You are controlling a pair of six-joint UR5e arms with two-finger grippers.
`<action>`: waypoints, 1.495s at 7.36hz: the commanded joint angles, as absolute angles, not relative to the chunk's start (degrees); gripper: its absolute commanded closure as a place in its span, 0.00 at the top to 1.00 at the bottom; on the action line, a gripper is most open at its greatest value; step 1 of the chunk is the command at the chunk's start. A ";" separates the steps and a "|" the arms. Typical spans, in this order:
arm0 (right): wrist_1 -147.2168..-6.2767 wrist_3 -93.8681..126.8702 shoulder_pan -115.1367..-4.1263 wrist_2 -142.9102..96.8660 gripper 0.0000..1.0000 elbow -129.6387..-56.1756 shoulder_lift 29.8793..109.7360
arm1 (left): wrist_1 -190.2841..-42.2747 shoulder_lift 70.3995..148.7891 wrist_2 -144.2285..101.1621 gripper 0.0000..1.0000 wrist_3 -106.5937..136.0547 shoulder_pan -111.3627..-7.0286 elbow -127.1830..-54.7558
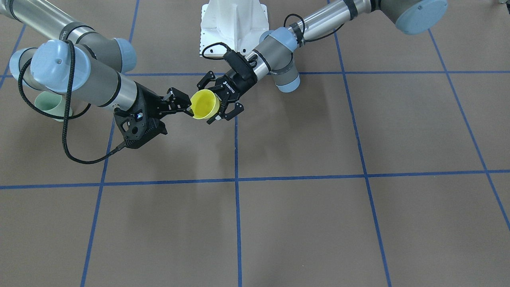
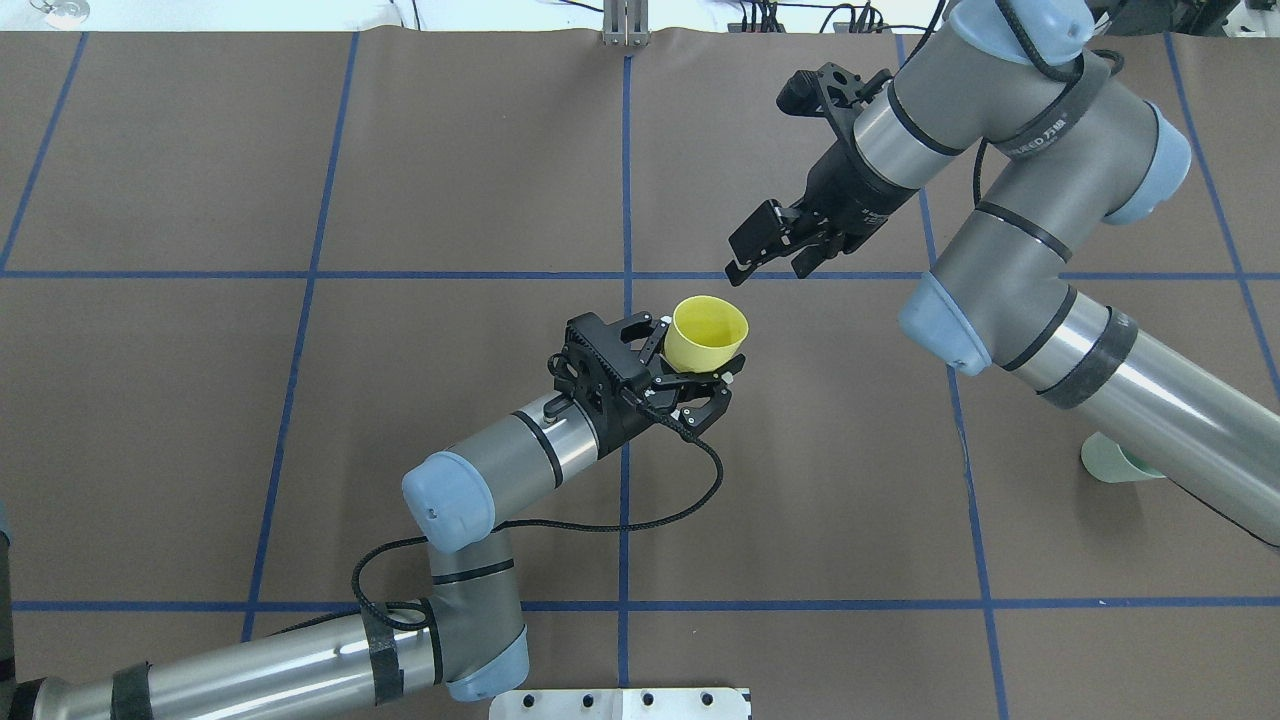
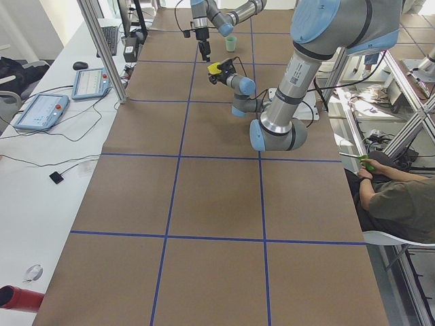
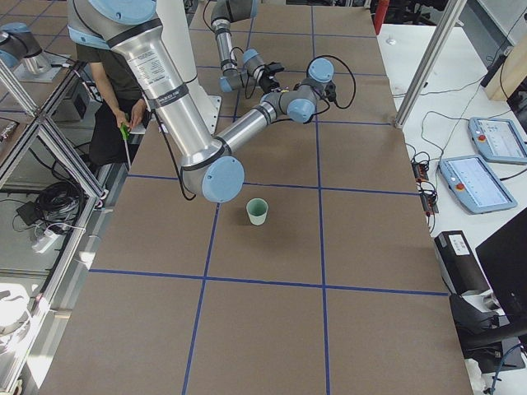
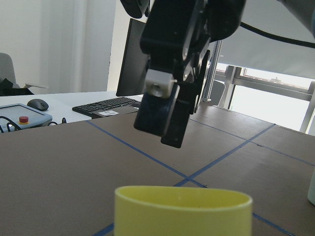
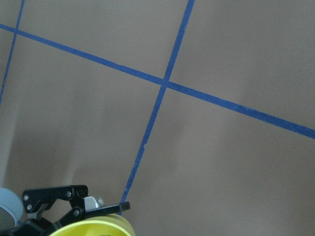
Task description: Transfer and stack yellow cup on green cup
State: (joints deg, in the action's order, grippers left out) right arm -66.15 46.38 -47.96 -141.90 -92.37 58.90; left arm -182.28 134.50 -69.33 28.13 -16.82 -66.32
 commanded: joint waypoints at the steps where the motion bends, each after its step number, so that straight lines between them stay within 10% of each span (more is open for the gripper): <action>1: -65.04 47.54 -46.50 -142.12 0.92 -92.37 59.33 | -182.29 134.65 -69.17 0.51 28.12 -16.79 -66.36; 3: -65.04 47.64 -46.06 -143.08 0.91 -92.29 59.24 | -182.29 134.74 -69.00 0.51 28.12 -16.35 -66.36; 6: -65.04 47.72 -45.97 -143.17 0.57 -92.37 59.06 | -182.29 134.74 -68.99 0.51 28.12 -16.35 -66.36; 11: -65.04 48.07 -45.97 -144.49 0.54 -92.72 58.80 | -182.72 134.74 -68.91 0.51 28.21 -16.26 -66.53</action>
